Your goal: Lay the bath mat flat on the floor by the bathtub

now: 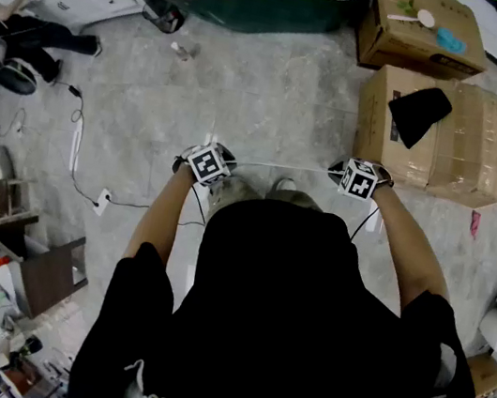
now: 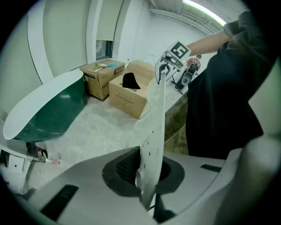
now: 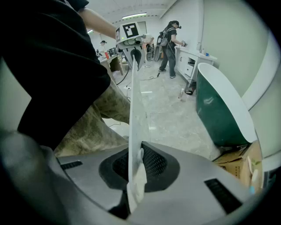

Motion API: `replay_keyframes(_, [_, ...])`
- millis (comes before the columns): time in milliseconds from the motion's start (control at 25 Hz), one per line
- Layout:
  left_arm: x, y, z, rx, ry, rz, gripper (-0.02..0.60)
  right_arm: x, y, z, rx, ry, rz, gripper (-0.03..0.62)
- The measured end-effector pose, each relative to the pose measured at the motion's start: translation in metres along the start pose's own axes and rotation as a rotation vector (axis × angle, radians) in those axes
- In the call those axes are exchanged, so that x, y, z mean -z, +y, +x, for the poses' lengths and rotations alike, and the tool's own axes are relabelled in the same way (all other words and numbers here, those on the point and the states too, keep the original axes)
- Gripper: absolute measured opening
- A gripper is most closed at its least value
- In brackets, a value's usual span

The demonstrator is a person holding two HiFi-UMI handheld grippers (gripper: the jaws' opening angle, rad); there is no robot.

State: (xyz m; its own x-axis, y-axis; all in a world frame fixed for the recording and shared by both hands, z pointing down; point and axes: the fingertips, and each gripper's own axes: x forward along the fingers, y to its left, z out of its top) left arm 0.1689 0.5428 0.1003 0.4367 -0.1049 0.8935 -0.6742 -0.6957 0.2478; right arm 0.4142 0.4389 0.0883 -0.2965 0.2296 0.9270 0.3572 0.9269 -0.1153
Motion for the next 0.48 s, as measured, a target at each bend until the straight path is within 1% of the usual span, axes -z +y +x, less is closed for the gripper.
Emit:
replay_keyframes(120, [-0.007,-0.004,0.0,0.006,-0.002,0.01,0.029,0.003,0.002,-0.003,-0.011,0.013,-0.003,0.028])
replay_keyframes(240, [-0.01,-0.005,-0.007,-0.017,0.021,0.044,0.029,0.006,0.002,-0.003,-0.015,0.014,0.012,0.028])
replay_keyframes(320, [-0.011,-0.004,-0.012,-0.031,0.036,0.06,0.029,0.004,0.0,-0.004,-0.013,-0.004,0.021,0.028])
replay_keyframes(400, [-0.007,0.001,-0.019,-0.045,0.044,0.046,0.029,-0.002,-0.003,-0.003,-0.014,-0.018,0.028,0.028])
replay_keyframes(480, [-0.005,0.008,-0.026,-0.062,0.021,0.005,0.029,-0.005,-0.01,0.001,-0.014,-0.015,0.034,0.028])
